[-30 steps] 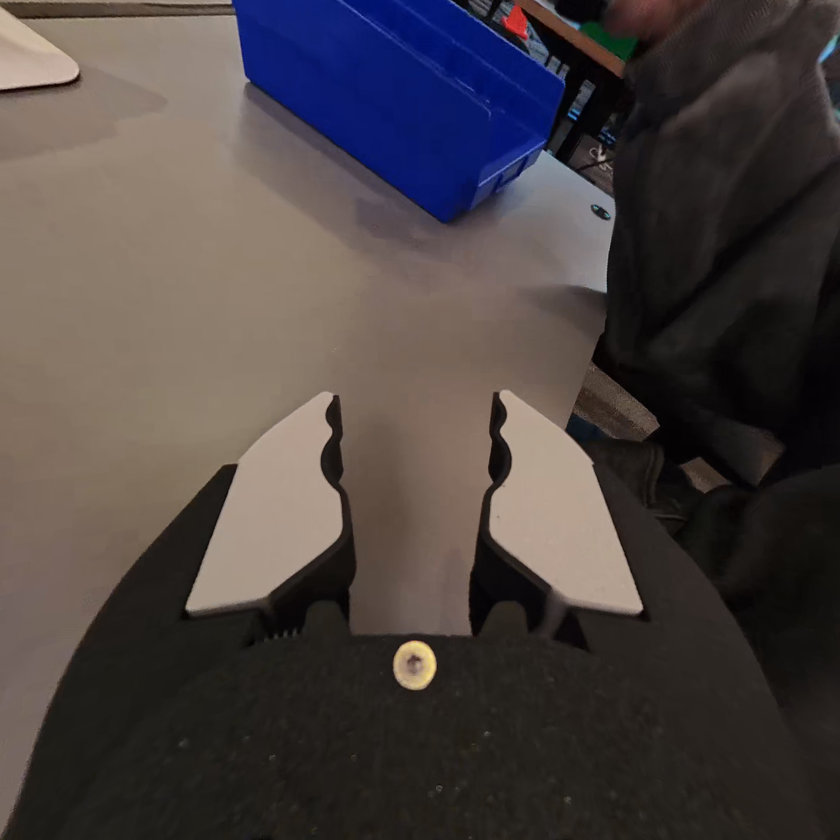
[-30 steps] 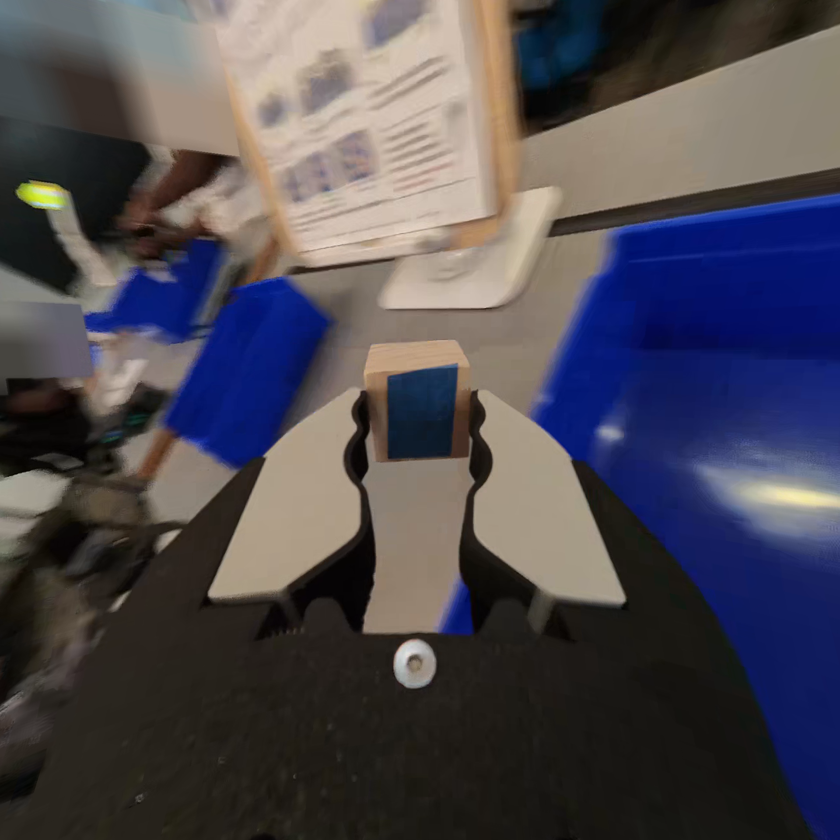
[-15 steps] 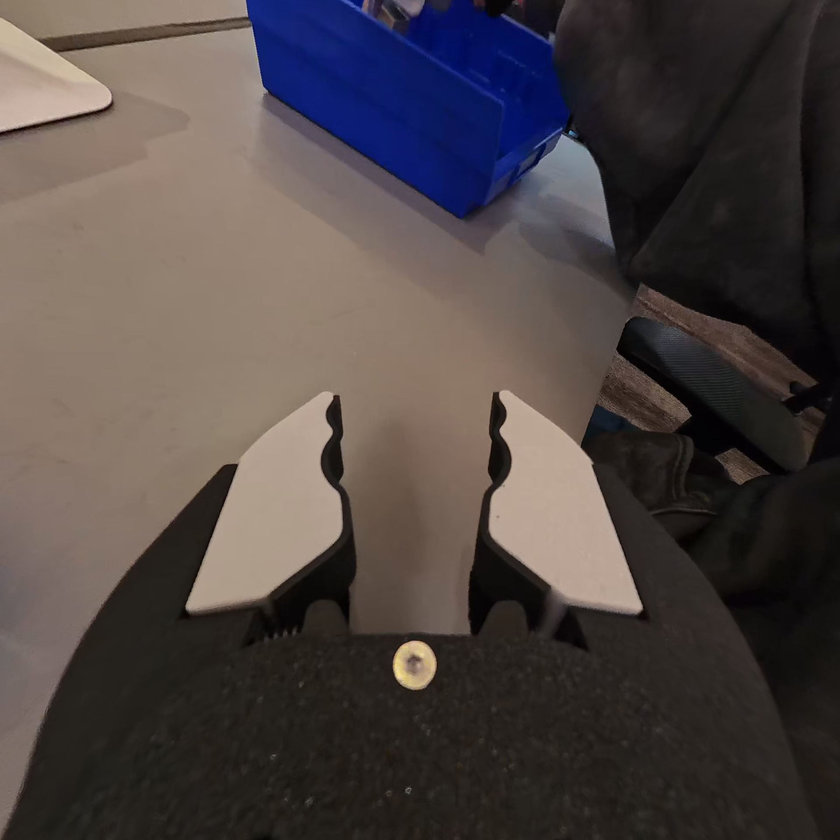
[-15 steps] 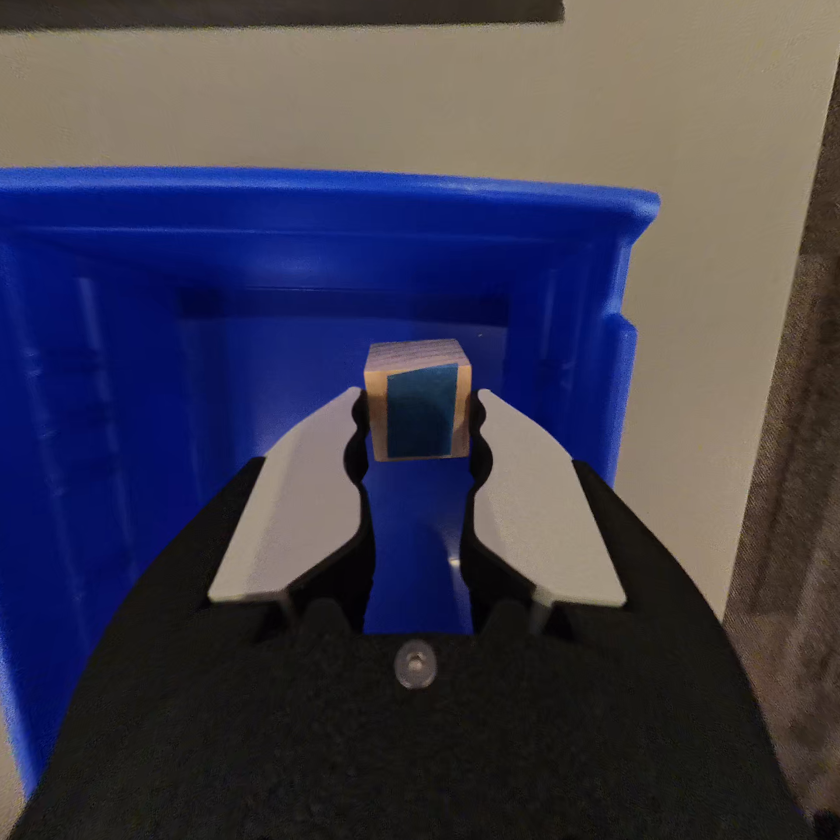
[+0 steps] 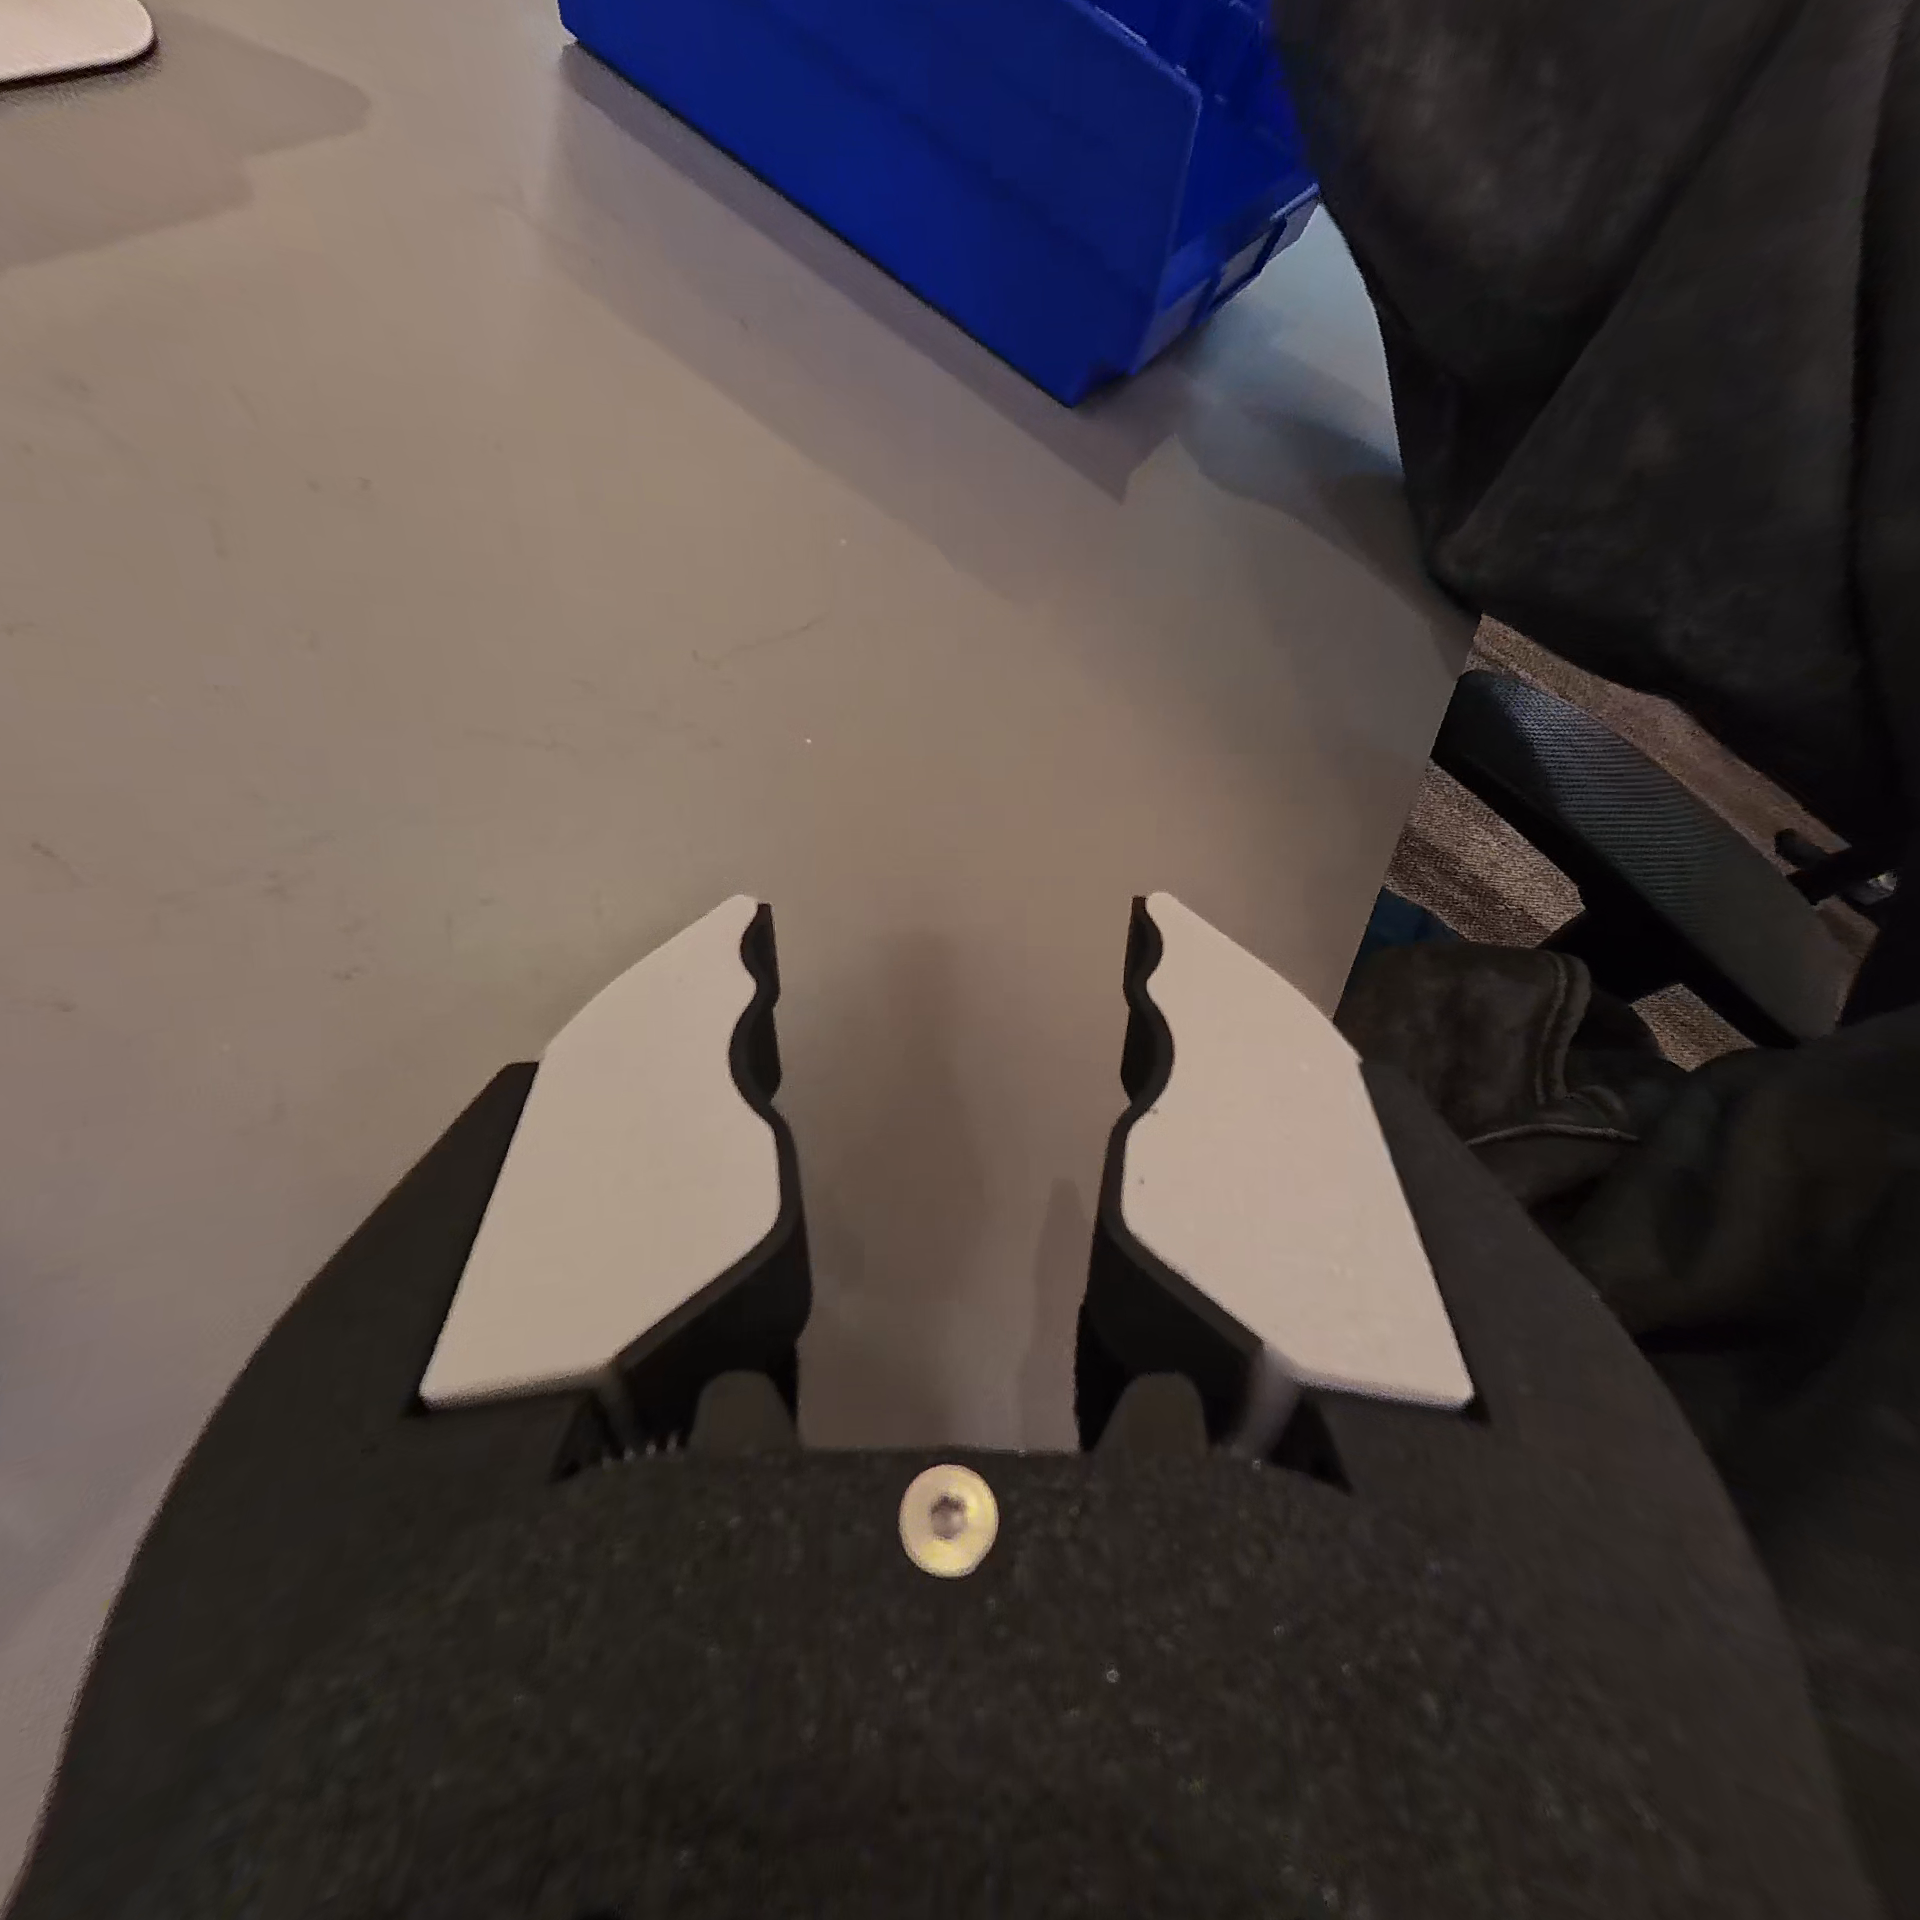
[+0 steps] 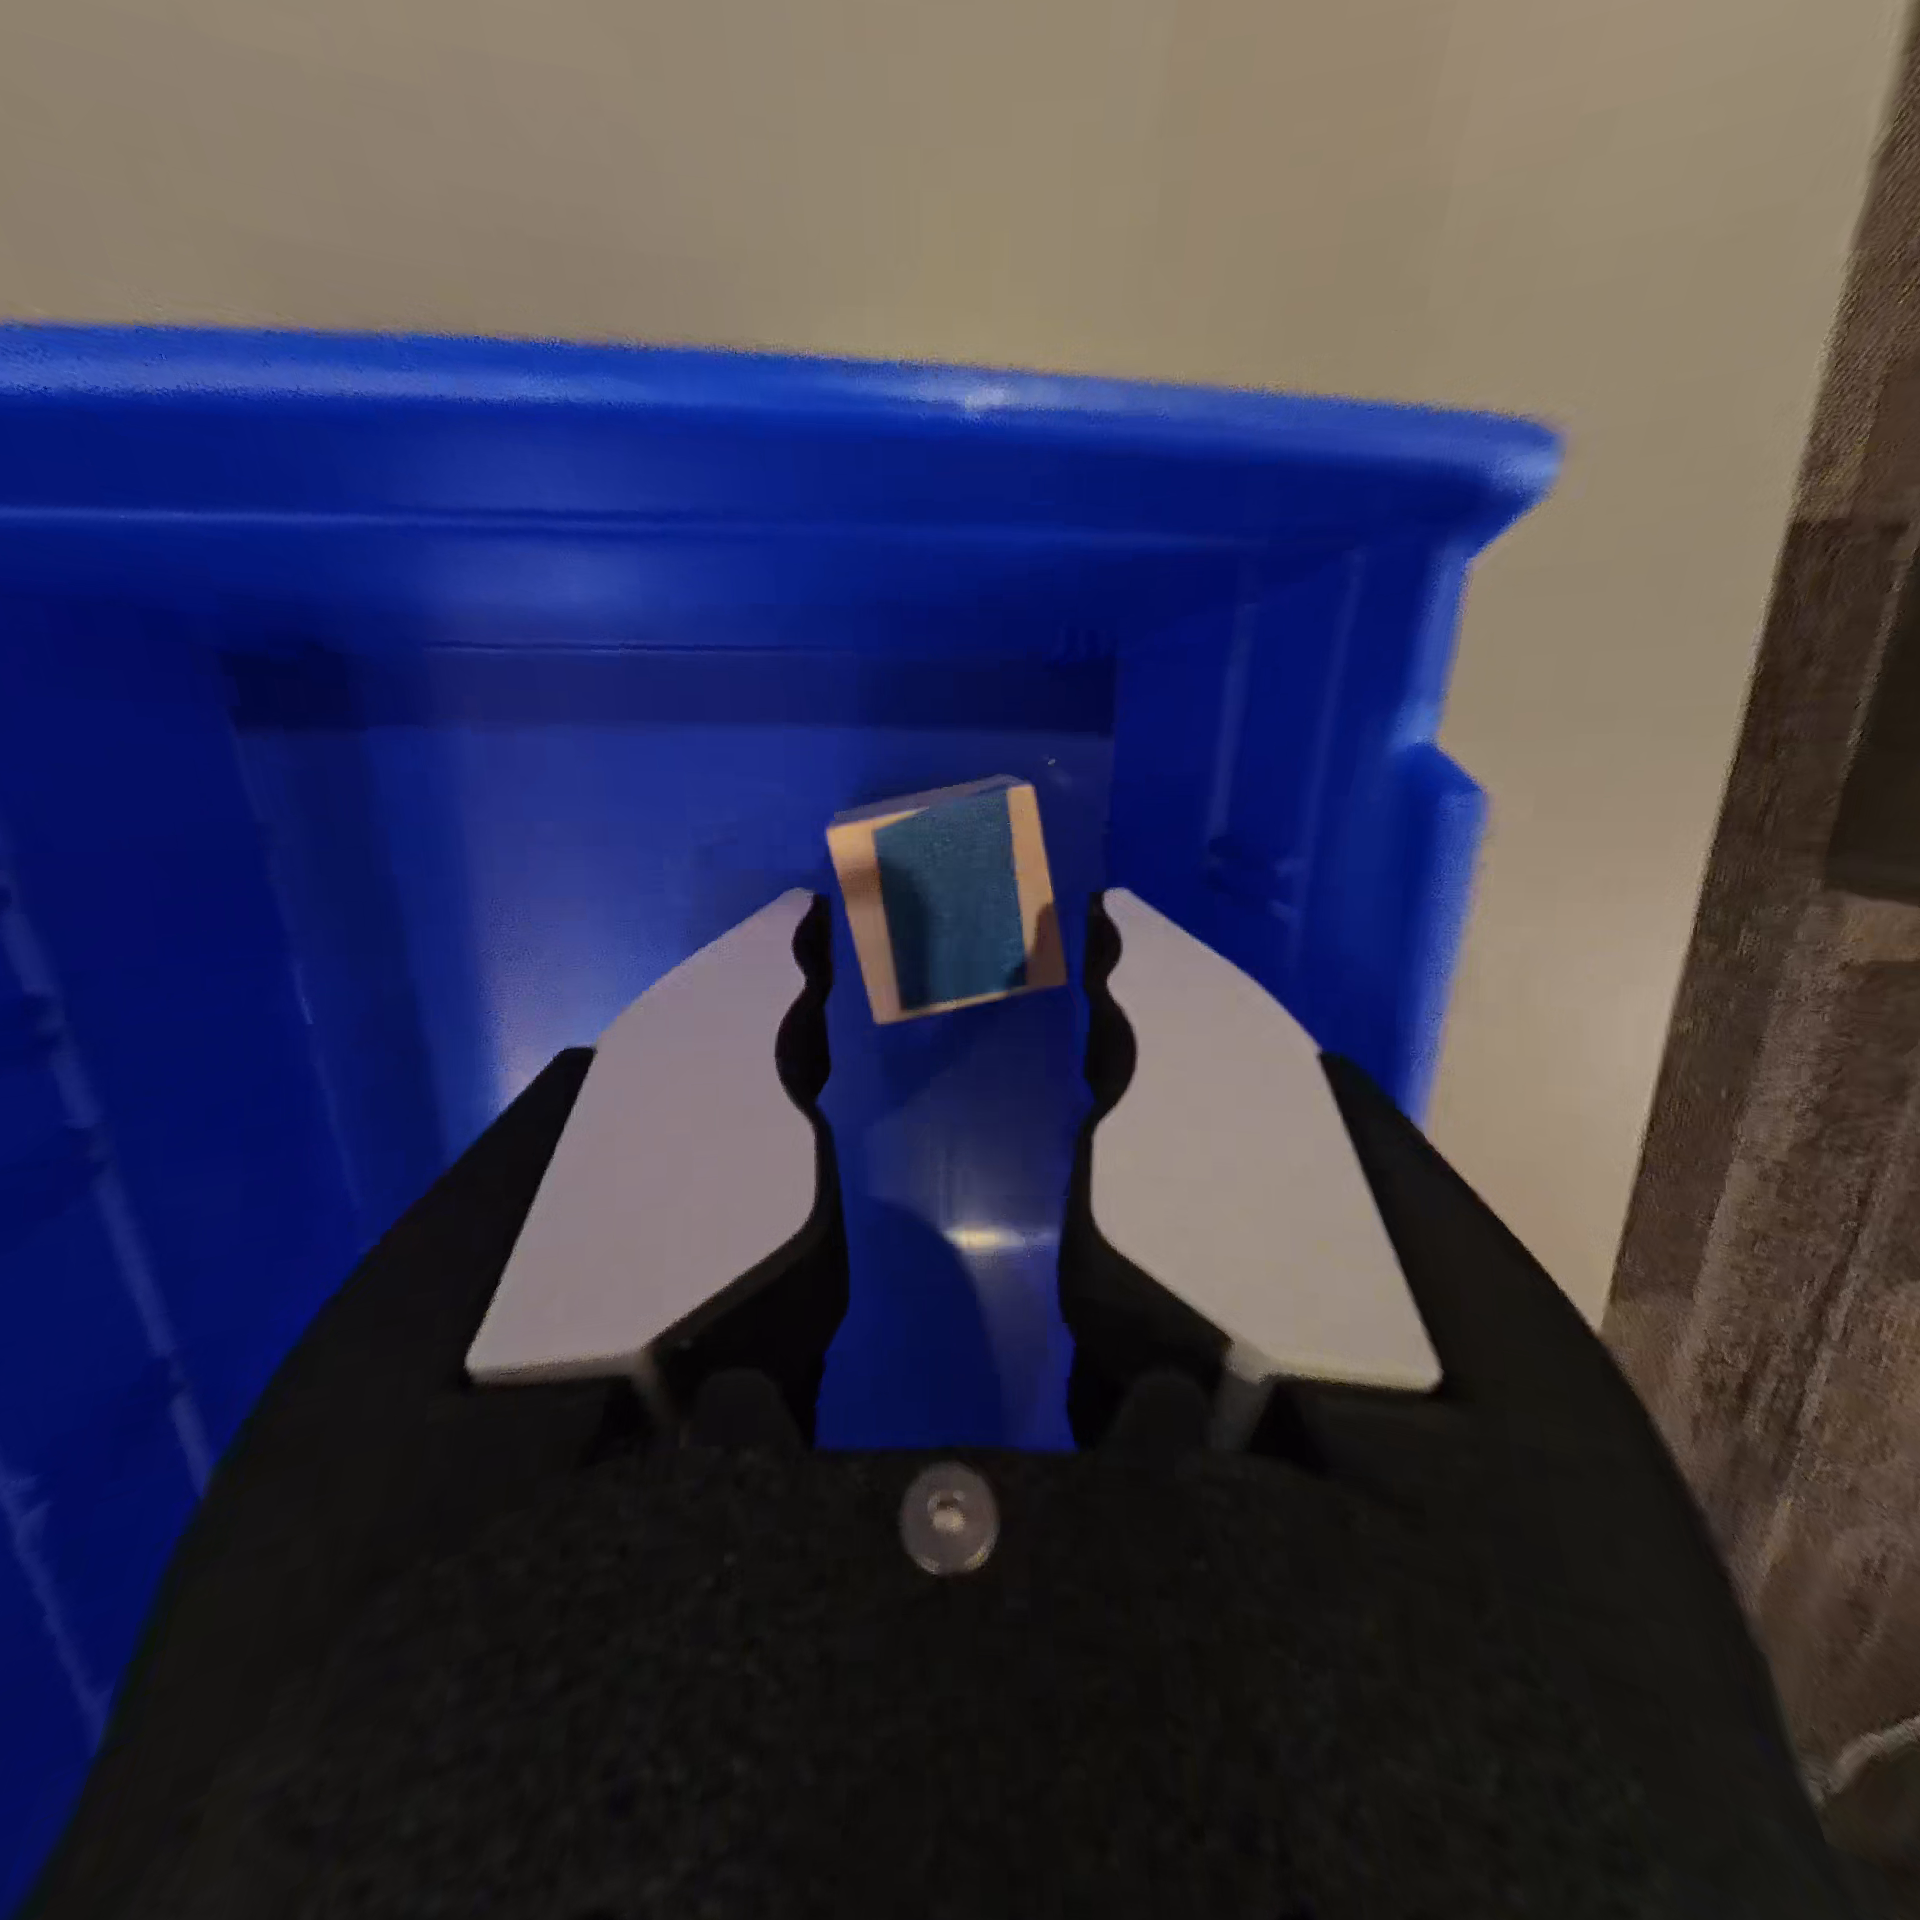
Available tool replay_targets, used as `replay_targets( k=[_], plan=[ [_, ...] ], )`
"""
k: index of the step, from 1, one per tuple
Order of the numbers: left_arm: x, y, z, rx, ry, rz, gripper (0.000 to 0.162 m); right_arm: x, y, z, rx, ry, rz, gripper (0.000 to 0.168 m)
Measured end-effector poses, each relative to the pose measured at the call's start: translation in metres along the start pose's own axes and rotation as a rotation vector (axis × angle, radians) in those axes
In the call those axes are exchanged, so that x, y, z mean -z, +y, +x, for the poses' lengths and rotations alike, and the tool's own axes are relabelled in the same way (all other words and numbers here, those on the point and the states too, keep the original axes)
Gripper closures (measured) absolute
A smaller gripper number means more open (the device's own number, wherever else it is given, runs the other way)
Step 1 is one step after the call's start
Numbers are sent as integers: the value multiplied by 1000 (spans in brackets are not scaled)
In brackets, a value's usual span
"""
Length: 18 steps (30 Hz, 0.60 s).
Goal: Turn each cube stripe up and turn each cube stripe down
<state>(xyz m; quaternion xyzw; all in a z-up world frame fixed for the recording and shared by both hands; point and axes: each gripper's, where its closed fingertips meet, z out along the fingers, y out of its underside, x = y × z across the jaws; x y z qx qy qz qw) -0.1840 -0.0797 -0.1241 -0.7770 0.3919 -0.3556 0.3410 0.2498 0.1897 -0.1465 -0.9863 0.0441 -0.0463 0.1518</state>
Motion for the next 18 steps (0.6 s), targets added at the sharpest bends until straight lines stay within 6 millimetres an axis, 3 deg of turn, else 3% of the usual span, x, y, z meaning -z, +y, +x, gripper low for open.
replay_targets(
  k=[3, 6, 8, 10, 12, 15, 18],
  plan=[
    [1, 0, -2, -11, -16, 3, 99, 52, -15, -12, 8, -75, 197, 119],
    [2, -2, -9, -17, -47, 12, 99, 136, -15, -60, 111, -291, 538, 117],
    [4, -4, -16, -21, -84, 28, 99, 193, 9, -116, 244, -511, 802, 111],
    [8, -8, -24, -21, -126, 60, 99, 229, 51, -169, 343, -689, 1034, 108],
    [13, -12, -32, -20, -179, 91, 100, 234, 99, -216, 375, -829, 1149, 108],
    [18, -12, -43, -15, -257, 105, 100, 198, 168, -276, 372, -969, 1113, 107],
    [21, -8, -48, -13, -291, 87, 100, 170, 211, -305, 481, -951, 1110, 111]
  ],
)
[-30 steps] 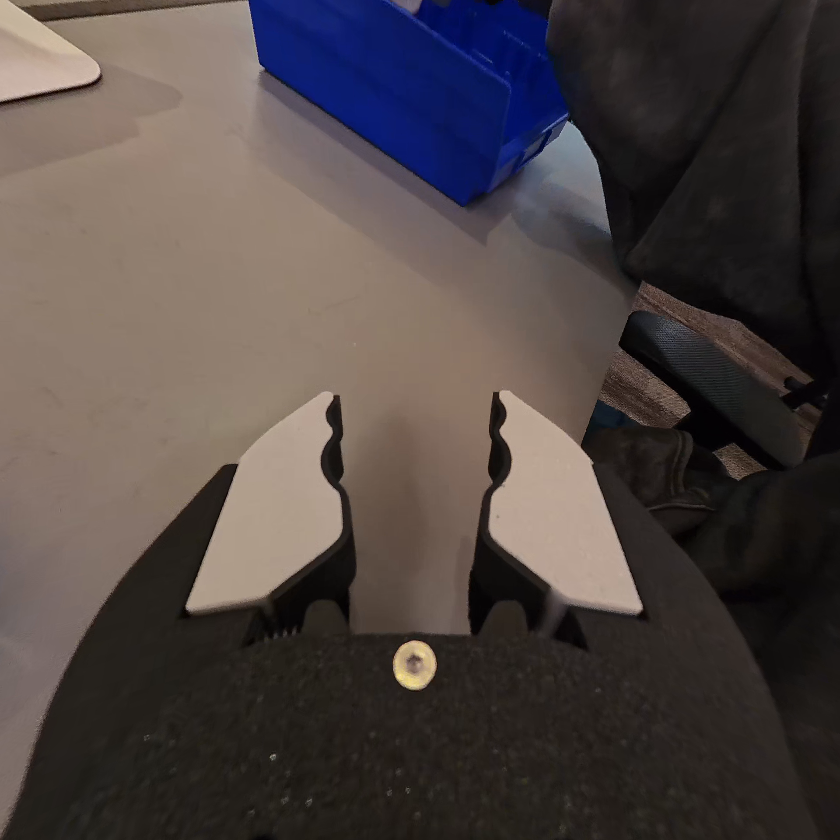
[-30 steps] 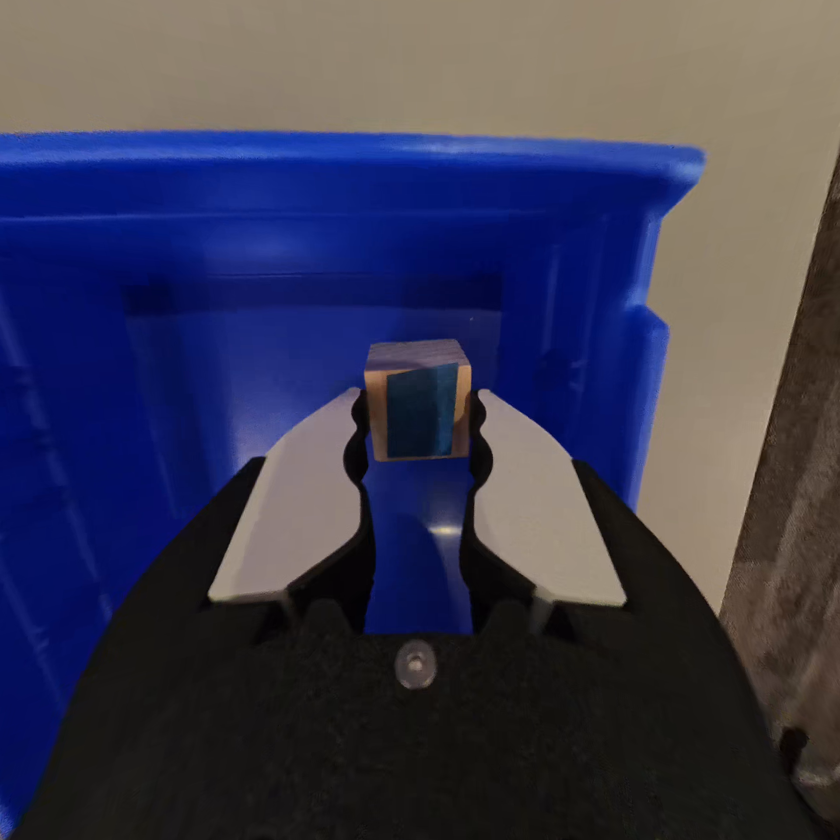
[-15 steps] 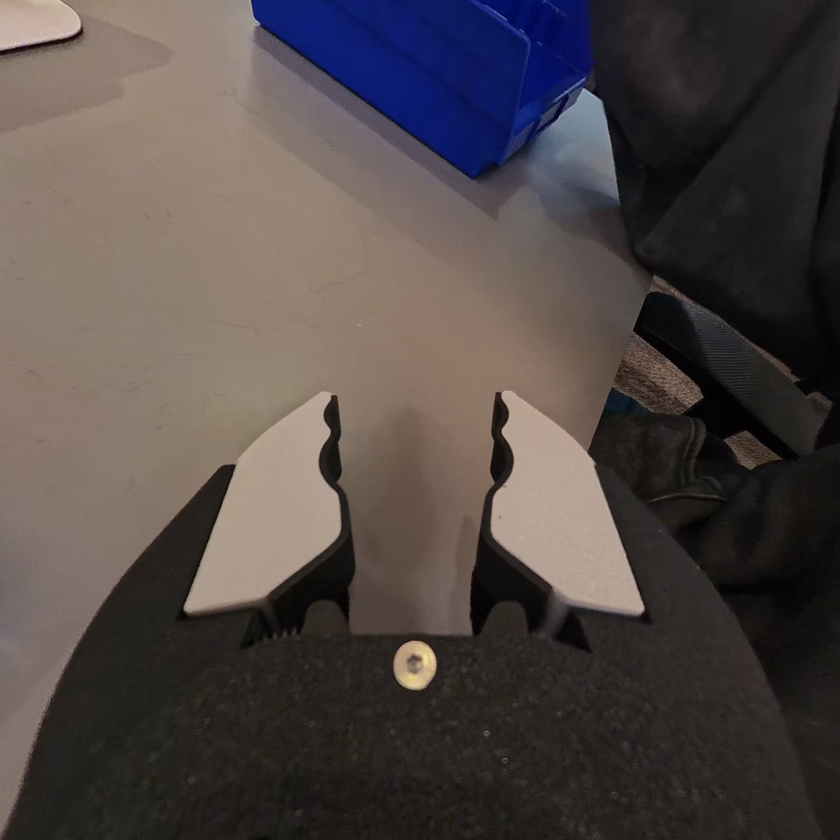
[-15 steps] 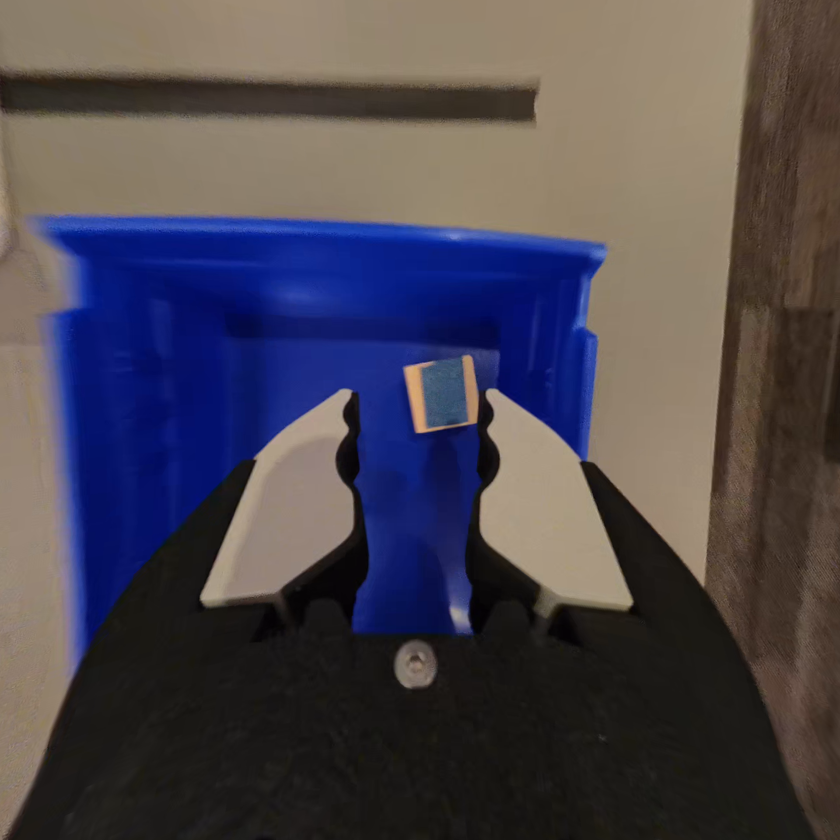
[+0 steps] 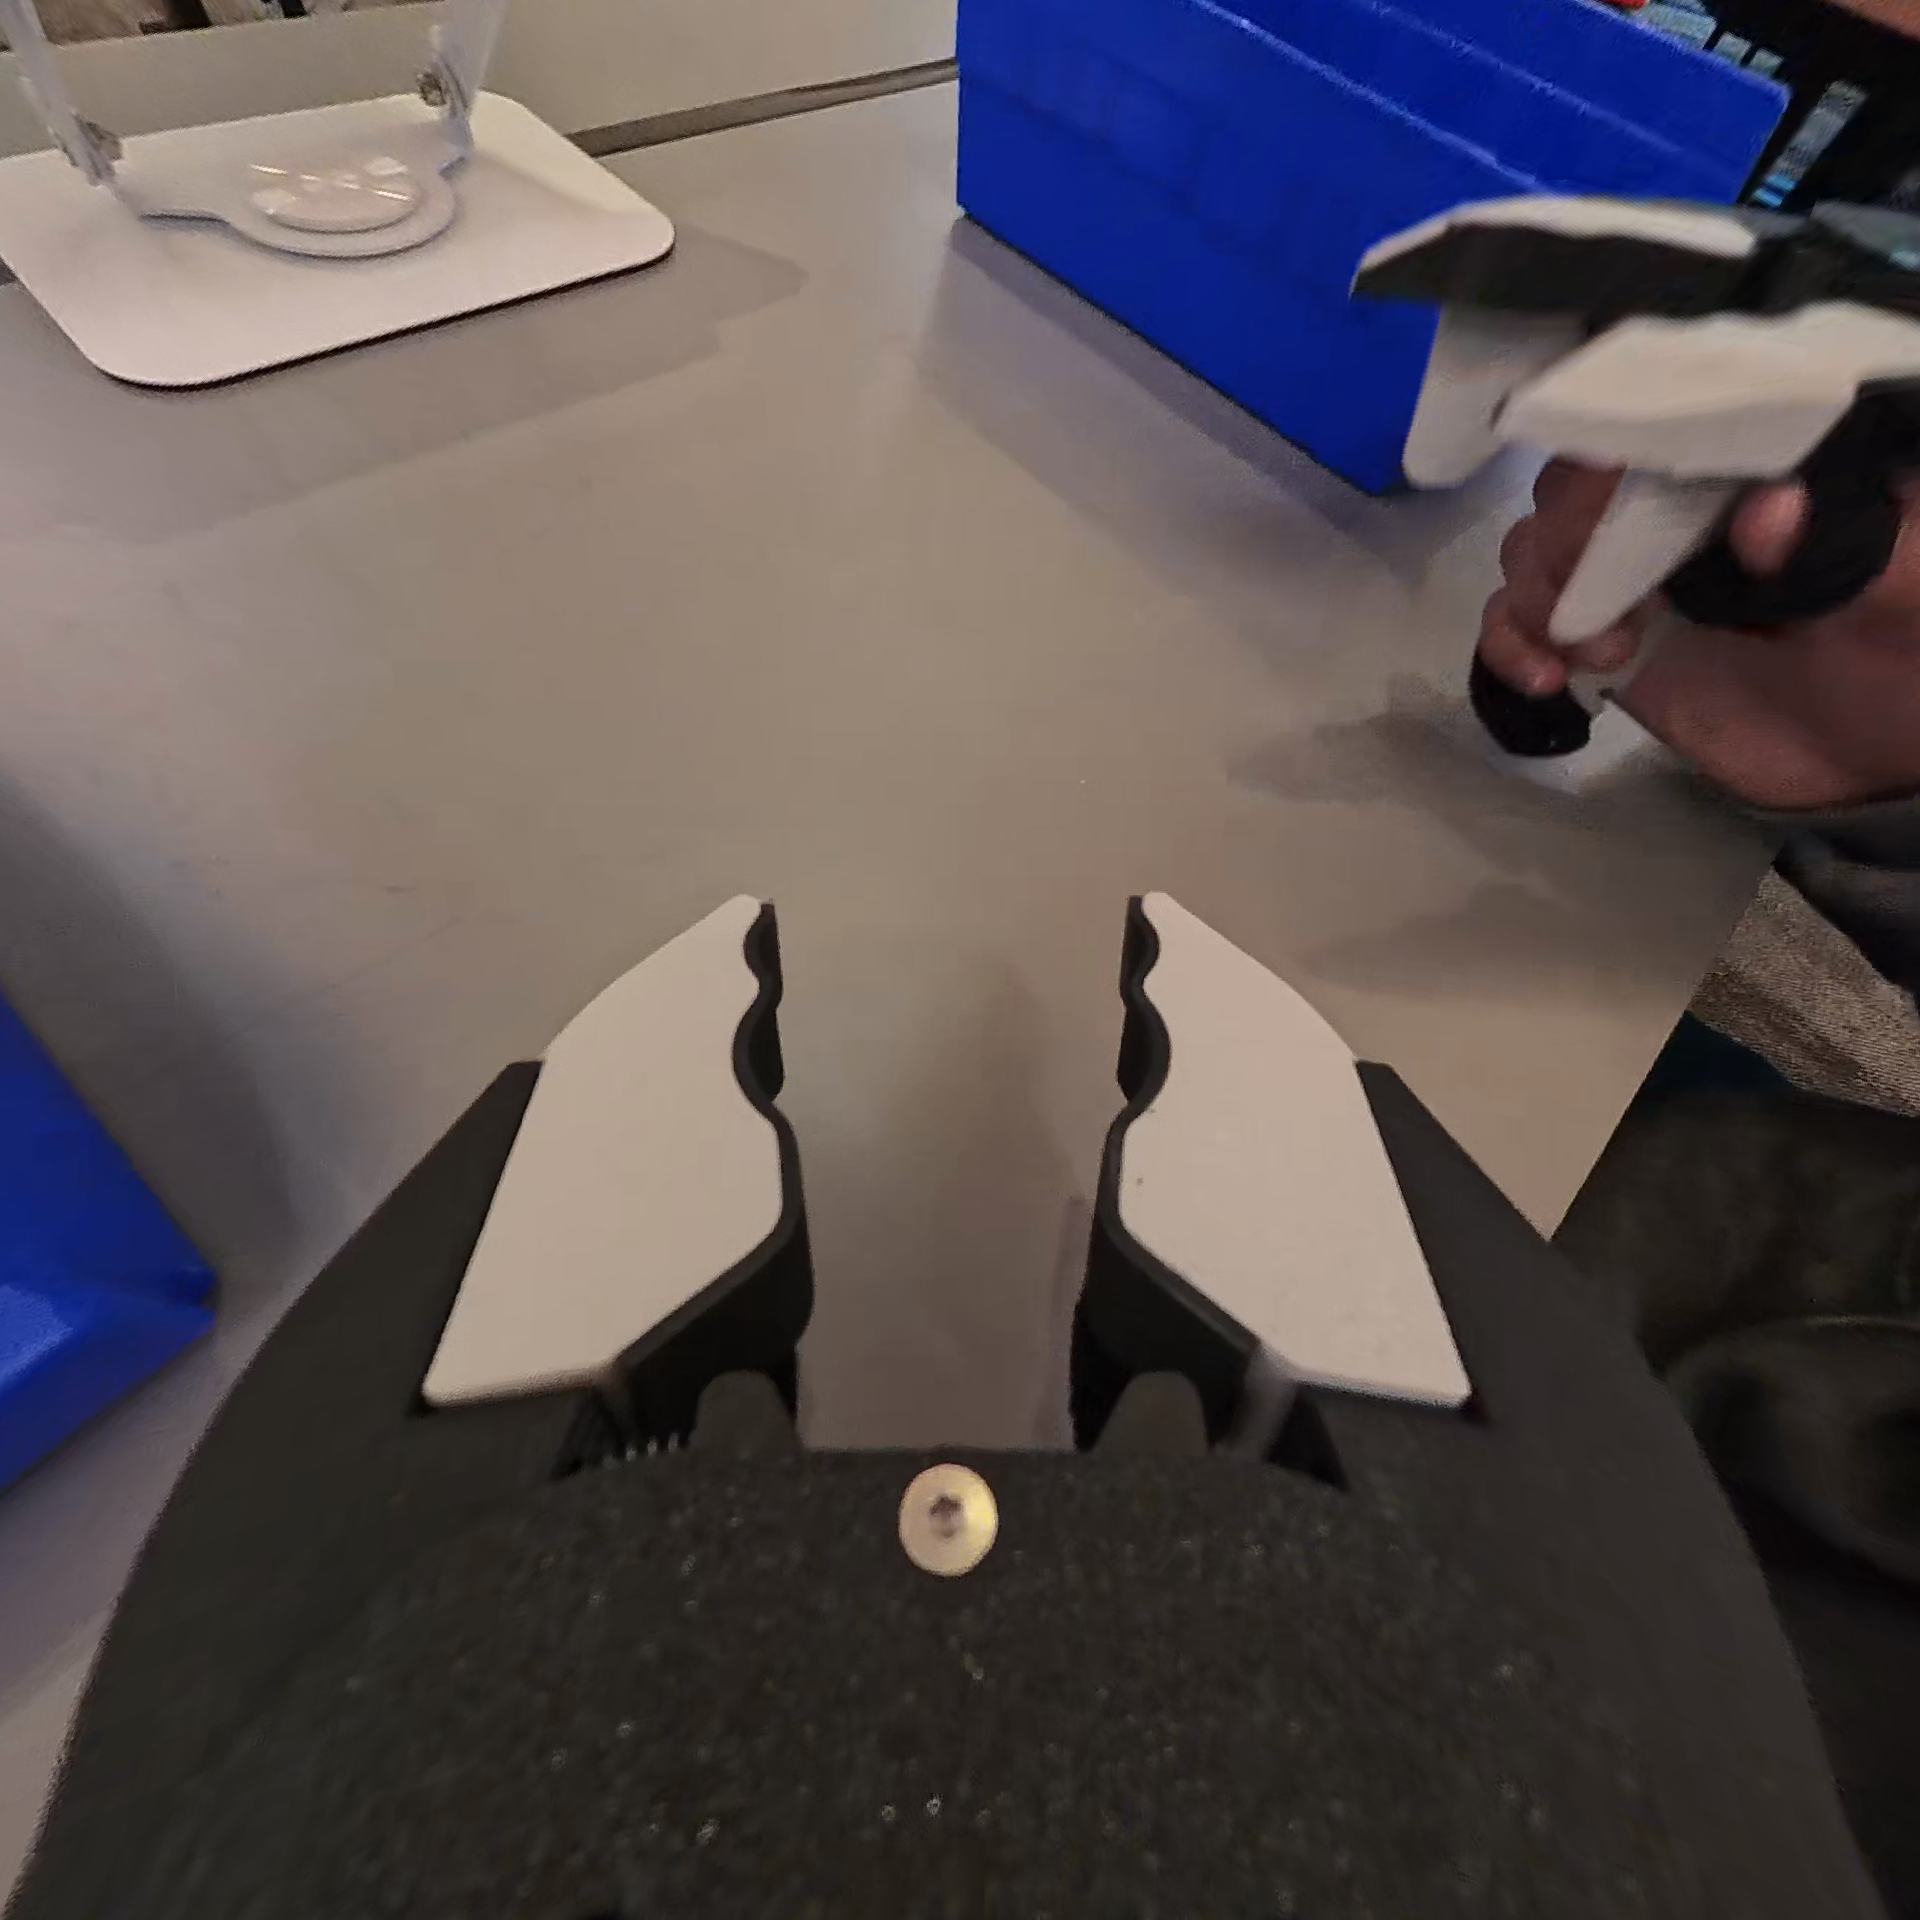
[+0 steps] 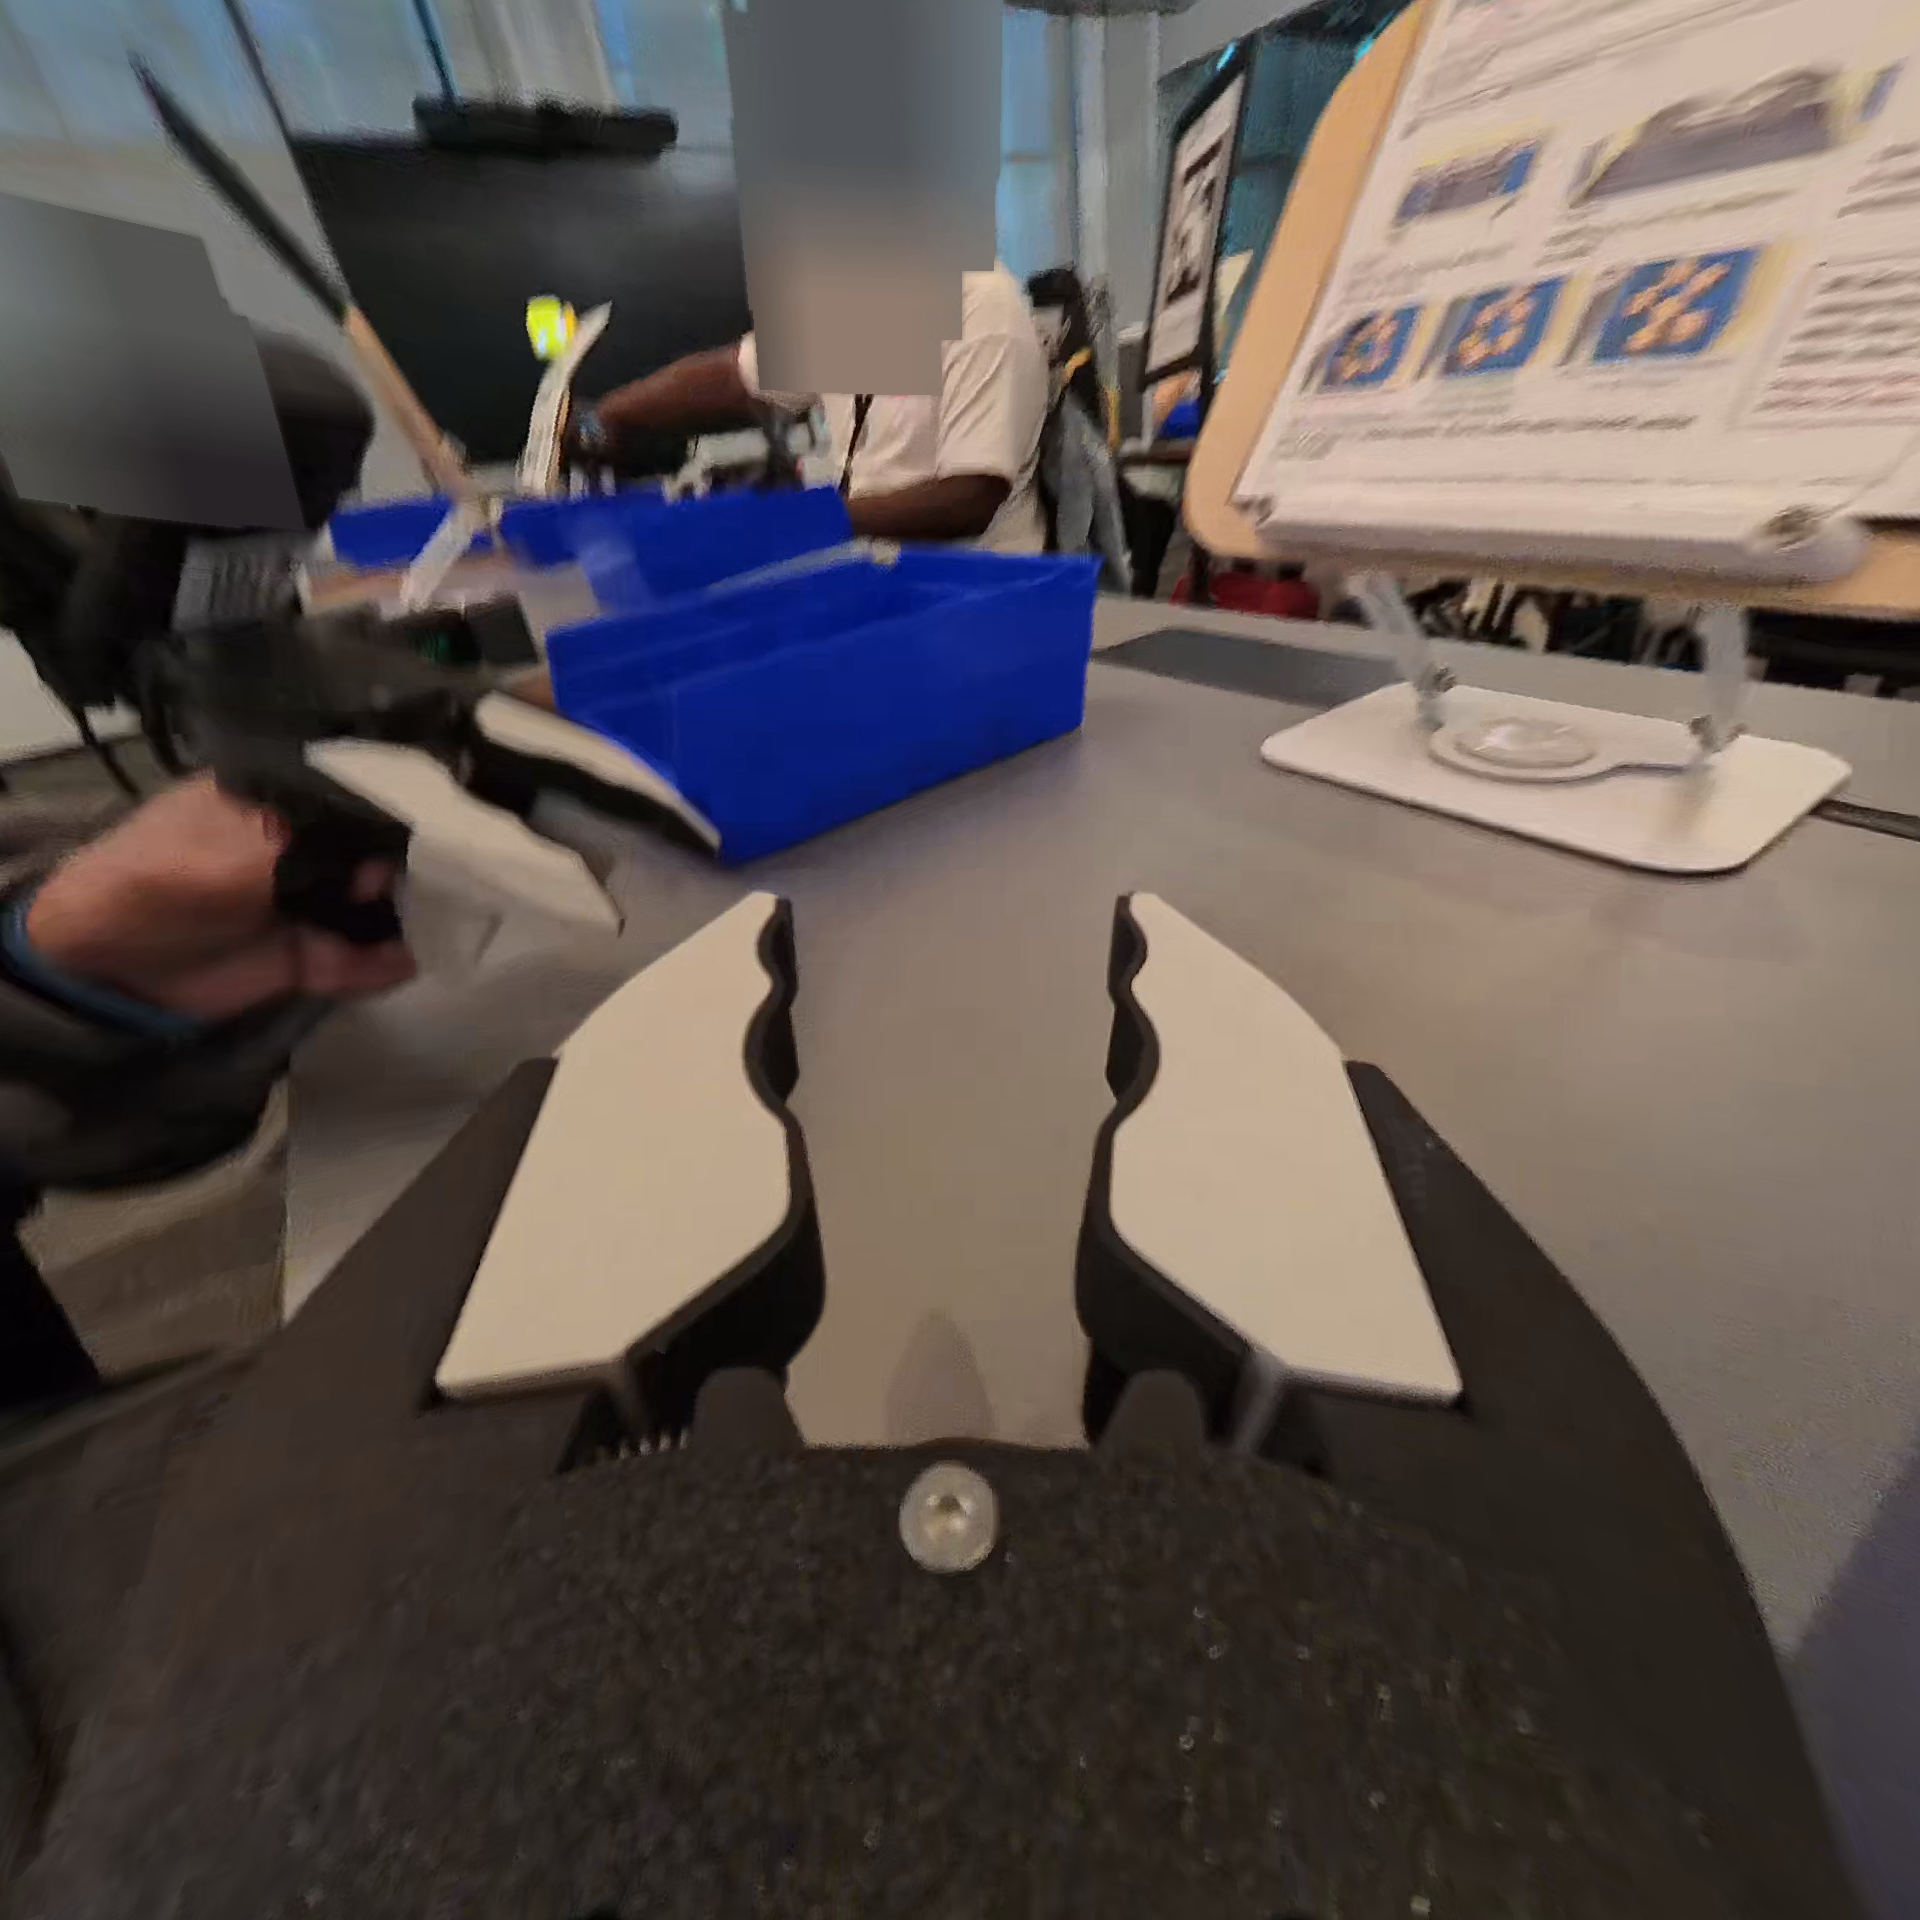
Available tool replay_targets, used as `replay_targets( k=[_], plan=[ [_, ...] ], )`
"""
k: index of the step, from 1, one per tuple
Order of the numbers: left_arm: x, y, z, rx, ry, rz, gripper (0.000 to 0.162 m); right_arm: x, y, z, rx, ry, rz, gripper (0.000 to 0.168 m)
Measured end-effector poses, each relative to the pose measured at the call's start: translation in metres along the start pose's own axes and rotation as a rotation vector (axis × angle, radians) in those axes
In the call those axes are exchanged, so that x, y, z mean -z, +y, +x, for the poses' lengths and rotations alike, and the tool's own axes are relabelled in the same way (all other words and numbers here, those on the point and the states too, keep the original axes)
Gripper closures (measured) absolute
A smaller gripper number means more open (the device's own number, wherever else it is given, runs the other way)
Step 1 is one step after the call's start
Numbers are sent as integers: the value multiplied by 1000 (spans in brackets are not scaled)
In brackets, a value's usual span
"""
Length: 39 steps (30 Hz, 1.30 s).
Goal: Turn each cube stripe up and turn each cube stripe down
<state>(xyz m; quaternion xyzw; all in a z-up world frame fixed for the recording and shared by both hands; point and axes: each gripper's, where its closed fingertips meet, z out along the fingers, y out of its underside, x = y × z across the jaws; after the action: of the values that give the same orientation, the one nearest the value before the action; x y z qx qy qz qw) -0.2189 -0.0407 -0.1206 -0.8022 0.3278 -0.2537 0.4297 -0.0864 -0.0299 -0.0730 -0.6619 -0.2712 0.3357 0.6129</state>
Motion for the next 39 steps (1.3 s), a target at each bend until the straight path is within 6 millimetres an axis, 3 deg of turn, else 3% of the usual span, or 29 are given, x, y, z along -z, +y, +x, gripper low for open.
replay_targets(
  k=[2, 4, 6, 8, 12, 14, 17, 22, 26, 28, 29, 33, 39],
  plan=[
    [2, 2, 0, -5, -2, -15, 101, 0, 12, -7, 44, -9, -72, 112],
    [7, 3, 2, 9, 24, -48, 101, 0, 6, -13, 36, -34, -50, 112],
    [23, -4, 2, 38, 52, -52, 105, 1, 5, -17, 12, -55, -46, 113],
    [49, -17, -12, 31, 27, -37, 108, 2, 9, -14, 10, -38, -64, 115],
    [98, -26, -101, -75, -233, -200, 106, 0, 19, -15, -51, -74, -107, 117],
    [108, -27, -148, -144, -319, -327, 106, -2, 21, -17, -80, -95, -111, 117],
    [97, -13, -202, -207, -305, -520, 105, -2, 21, -18, -111, -114, -121, 118],
    [73, 25, -264, -203, -303, -771, 99, 2, 17, -16, -101, -98, -112, 120],
    [57, 50, -280, -155, -275, -858, 99, 2, 20, -13, -112, -97, -119, 120],
    [50, 57, -280, -159, -245, -862, 117, 1, 23, -14, -133, -106, -124, 120],
    [50, 55, -280, -164, -248, -855, 117, 0, 23, -14, -144, -112, -125, 121],
    [70, 28, -267, -124, -269, -751, 116, 1, 24, -14, -162, -119, -127, 122],
    [117, -25, -202, -114, -223, -530, 117, 4, 18, -11, -141, -101, -117, 122]
  ],
)
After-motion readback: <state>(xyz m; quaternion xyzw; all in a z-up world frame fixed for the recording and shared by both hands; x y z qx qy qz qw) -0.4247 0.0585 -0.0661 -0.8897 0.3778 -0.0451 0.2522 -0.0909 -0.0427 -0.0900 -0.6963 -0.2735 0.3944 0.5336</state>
